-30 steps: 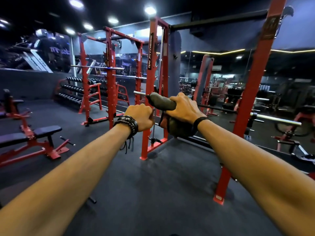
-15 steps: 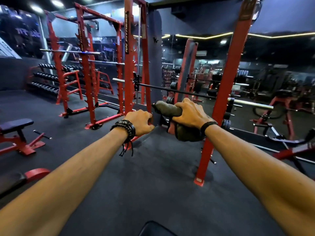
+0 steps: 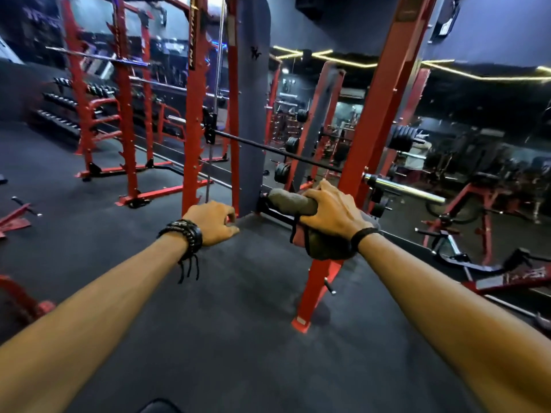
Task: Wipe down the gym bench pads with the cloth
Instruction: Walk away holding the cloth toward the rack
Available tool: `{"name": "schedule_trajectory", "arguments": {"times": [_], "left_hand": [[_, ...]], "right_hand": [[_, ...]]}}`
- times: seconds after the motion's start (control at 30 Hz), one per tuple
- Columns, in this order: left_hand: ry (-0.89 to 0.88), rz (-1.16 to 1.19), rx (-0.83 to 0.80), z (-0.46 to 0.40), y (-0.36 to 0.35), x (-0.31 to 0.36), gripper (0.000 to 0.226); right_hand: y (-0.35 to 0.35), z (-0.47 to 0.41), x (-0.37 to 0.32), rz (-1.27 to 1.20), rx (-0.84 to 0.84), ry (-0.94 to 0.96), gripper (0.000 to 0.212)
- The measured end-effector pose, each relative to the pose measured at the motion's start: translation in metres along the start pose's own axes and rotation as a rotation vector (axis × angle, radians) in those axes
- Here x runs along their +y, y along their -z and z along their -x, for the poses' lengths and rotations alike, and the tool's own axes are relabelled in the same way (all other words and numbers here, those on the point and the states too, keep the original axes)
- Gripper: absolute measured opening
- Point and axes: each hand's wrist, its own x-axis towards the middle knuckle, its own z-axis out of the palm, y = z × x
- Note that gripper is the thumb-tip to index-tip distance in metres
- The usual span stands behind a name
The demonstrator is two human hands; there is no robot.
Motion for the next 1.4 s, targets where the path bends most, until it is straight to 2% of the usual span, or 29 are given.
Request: {"name": "schedule_trajectory", "arguments": {"times": [0.23, 0.4, 0.57, 0.7, 0.83, 1.0, 1.27, 1.4], "left_hand": [[0.043, -0.026, 0.008, -0.061, -0.006, 0.003, 0.035], [0.084, -0.004, 0.081, -0.112, -0.02, -0.017, 0.04], [0.161, -0.001, 0.093, -0.17, -0.045, -0.074, 0.039], [0.282, -0.003, 0.065, -0.212, -0.046, -0.145, 0.04], [0.403, -0.035, 0.126, -0.236, -0.033, -0.217, 0.036], [0.533, -0.087, 0.105, -0.23, -0.01, -0.303, 0.04], [0.846, -0.242, 0.137, -0.168, 0.011, -0.463, 0.048], [1.024, -0.32, 0.169, -0.129, 0.04, -0.546, 0.043]], "right_hand": [[-0.036, -0.052, 0.041, -0.092, 0.069, 0.04, 0.041], [-0.079, -0.119, 0.049, -0.045, 0.05, 0.224, 0.048], [-0.129, -0.215, 0.047, -0.037, 0.06, 0.308, 0.055], [-0.163, -0.314, 0.017, -0.019, 0.031, 0.427, 0.056], [-0.191, -0.394, -0.036, -0.056, 0.104, 0.553, 0.052], [-0.223, -0.478, -0.128, -0.16, 0.188, 0.716, 0.05], [-0.295, -0.584, -0.327, -0.418, 0.256, 0.932, 0.045], [-0.315, -0.639, -0.446, -0.534, 0.312, 1.064, 0.049]]}}
